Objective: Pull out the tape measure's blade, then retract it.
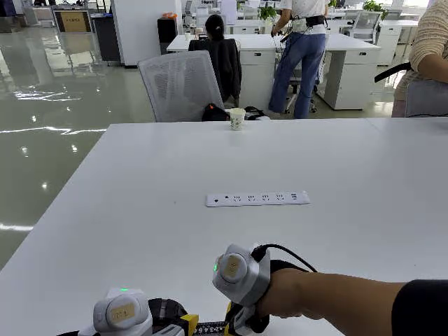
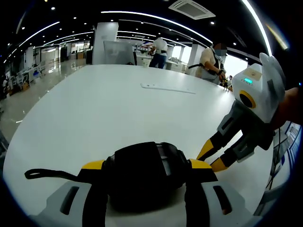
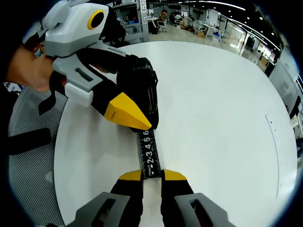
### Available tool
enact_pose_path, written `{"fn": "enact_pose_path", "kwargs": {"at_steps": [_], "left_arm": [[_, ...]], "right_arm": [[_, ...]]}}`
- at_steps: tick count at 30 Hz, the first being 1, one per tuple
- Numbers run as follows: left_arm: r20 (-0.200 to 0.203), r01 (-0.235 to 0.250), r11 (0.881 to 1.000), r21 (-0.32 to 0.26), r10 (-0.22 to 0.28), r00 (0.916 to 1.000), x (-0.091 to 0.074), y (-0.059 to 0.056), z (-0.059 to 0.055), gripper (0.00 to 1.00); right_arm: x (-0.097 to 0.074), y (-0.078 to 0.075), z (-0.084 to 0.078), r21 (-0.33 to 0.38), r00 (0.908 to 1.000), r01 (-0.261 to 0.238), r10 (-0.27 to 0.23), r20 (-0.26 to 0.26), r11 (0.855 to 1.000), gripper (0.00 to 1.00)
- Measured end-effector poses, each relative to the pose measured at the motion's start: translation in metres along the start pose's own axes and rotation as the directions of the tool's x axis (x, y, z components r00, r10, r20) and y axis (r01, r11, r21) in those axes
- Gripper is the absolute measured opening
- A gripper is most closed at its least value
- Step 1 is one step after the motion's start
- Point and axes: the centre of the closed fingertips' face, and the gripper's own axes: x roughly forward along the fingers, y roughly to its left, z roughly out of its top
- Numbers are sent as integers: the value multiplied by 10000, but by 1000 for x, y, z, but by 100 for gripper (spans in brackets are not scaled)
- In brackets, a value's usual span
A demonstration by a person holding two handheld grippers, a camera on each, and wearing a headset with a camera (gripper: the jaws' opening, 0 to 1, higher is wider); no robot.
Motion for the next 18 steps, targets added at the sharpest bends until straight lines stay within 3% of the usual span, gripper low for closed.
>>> {"fn": "enact_pose_path", "kwargs": {"at_steps": [18], "left_arm": [[-36,11,10000,-73,-11,10000,-1,2,0,61]], "right_arm": [[4,1,7,76,9998,42,-43,179,10000,10]]}}
